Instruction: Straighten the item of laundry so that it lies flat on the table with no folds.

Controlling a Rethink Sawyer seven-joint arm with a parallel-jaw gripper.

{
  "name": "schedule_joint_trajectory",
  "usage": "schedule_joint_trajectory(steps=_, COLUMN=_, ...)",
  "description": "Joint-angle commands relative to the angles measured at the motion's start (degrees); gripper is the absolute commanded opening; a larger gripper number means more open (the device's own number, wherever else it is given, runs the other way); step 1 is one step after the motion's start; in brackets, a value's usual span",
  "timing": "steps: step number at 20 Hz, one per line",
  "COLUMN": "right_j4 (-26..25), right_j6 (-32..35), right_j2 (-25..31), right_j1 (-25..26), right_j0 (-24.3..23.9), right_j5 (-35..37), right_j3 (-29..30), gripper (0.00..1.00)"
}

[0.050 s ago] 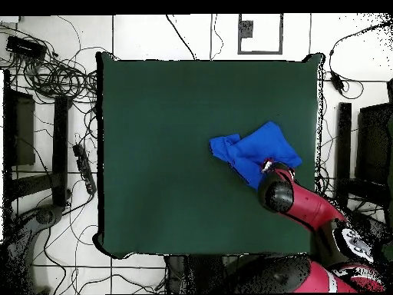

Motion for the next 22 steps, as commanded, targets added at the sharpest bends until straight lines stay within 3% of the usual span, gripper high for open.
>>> schedule_joint_trajectory(steps=1, right_j4=-2.14, right_j6=3.37, right_j2=10.7, right_j1=5.72, right_j0=0.58, right_j5=1.35, right_j3=-9.2, gripper=1.0)
schedule_joint_trajectory(steps=7, right_j4=-5.67, right_j6=0.02, right_j2=12.38, right_j1=5.95, right_j0=0.08, right_j5=4.4, right_j3=-13.99, gripper=1.0)
schedule_joint_trajectory(steps=12, right_j4=-10.65, right_j6=-4.02, right_j2=17.06, right_j1=4.32, right_j0=-2.55, right_j5=9.1, right_j3=-15.29, gripper=1.0)
schedule_joint_trajectory(steps=16, right_j4=-12.35, right_j6=-3.51, right_j2=16.01, right_j1=5.68, right_j0=-2.5, right_j5=9.97, right_j3=-17.88, gripper=1.0)
schedule_joint_trajectory(steps=17, right_j4=-12.67, right_j6=-1.48, right_j2=15.94, right_j1=5.85, right_j0=-2.67, right_j5=9.84, right_j3=-18.18, gripper=0.0)
schedule_joint_trajectory(steps=22, right_j4=-11.76, right_j6=0.47, right_j2=12.93, right_j1=4.66, right_j0=-1.22, right_j5=12.32, right_j3=-17.49, gripper=0.0)
